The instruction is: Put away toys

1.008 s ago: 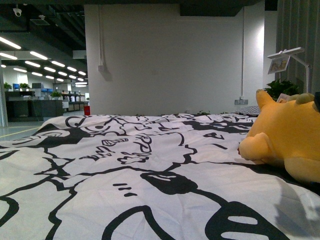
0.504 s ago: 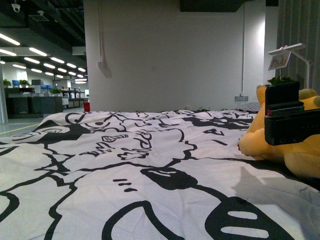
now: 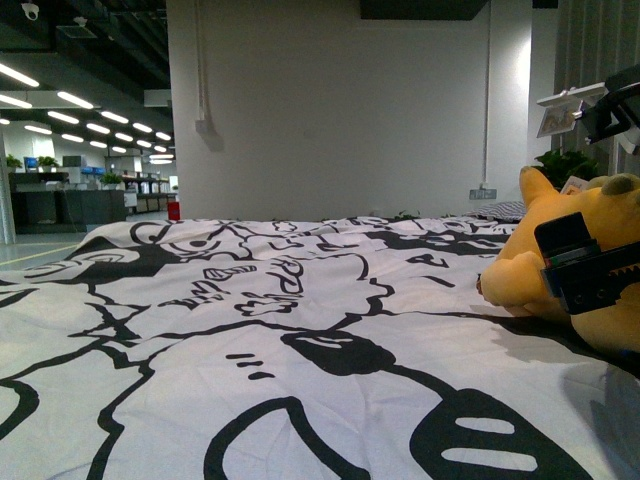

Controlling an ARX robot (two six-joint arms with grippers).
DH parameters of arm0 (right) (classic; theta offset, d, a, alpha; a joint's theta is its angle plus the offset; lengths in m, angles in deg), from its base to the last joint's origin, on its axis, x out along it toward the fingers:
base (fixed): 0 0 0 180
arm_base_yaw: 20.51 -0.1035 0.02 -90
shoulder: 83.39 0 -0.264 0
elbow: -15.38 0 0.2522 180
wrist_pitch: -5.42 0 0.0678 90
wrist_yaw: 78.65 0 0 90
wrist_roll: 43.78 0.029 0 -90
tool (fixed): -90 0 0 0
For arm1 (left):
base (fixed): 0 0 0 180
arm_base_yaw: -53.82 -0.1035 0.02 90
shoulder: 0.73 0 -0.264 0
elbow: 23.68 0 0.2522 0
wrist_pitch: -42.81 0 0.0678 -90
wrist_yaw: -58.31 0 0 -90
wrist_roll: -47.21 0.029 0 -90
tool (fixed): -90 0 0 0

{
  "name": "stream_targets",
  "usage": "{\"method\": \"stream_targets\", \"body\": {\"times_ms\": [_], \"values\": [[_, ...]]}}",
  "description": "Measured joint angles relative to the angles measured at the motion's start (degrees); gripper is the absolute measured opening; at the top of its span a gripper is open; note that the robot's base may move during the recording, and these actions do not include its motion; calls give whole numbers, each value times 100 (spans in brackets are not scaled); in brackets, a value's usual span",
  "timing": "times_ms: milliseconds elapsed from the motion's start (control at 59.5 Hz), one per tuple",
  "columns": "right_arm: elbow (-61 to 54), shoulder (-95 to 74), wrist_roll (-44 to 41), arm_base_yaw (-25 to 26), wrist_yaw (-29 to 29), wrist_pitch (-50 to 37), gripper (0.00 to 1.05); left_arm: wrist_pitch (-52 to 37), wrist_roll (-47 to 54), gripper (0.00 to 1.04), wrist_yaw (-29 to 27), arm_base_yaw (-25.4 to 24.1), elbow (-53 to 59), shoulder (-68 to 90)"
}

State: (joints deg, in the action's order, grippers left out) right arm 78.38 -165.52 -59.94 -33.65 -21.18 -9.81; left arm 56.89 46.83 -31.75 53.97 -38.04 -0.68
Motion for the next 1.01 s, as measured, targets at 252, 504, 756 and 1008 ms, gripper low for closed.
{"method": "stream_targets", "body": {"times_ms": [252, 504, 756, 1008], "values": [[535, -7, 195, 140, 348, 1609, 98, 0, 0, 98, 0, 0, 0, 0], [612, -26, 173, 190, 525, 1895, 93, 0, 0, 98, 0, 0, 0, 0], [632, -26, 138, 225, 664, 1886, 59, 0, 0, 98, 0, 0, 0, 0], [673, 76, 942, 415, 1425, 1493, 23, 0, 0, 98, 0, 0, 0, 0]]}}
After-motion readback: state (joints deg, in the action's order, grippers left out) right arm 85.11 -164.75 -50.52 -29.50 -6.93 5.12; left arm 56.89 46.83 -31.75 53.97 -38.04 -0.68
